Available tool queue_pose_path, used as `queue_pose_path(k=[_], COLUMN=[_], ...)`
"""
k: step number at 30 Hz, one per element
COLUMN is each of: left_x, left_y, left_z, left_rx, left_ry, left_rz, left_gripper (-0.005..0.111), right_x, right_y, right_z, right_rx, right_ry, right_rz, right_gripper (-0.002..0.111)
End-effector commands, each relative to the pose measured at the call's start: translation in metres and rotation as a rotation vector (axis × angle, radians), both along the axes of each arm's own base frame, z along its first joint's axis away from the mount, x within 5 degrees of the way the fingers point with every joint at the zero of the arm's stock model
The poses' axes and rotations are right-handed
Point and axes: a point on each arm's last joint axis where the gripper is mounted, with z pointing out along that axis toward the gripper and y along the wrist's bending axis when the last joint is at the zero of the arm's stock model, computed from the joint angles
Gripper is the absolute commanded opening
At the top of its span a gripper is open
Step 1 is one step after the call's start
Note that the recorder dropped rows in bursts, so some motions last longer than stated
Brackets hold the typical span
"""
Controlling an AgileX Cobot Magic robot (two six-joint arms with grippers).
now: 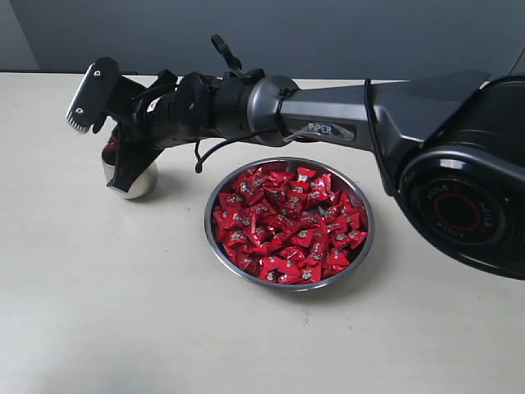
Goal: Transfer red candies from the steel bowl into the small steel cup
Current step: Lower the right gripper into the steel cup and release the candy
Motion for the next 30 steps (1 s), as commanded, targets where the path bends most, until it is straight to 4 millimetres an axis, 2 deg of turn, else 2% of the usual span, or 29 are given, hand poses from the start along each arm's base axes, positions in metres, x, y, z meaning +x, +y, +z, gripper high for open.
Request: queue_pose_path(k=[1,27,28,30], left_x=[-0.0002,-0.0002,-0.0002,-0.0002], left_y=[-0.0001,-0.0002,-0.0002,-0.0002], left_z=[-0.0012,-0.001,-0.001,-0.001], left_rx=[-0.009,-0.01,-0.01,-0.01], left_ry=[0.0,-0.002,-0.002,-0.002], left_rz=[0.001,0.001,0.001,0.001], left_gripper=[0.0,0.0,0.0,0.0], right_x=[0.0027,0.0031,0.0031,0.003], right_y=[0.0009,0.0008,0.0008,0.0008], right_z=[0.0027,0.0029,0.0029,0.0028], right_rx=[0.021,0.017,0.017,0.016], right_ry=[-0.013,-0.027,-0.027,-0.026], right_rz=[-0.014,-0.011,-0.011,-0.01], right_gripper=[-0.001,-0.001,0.0,0.009])
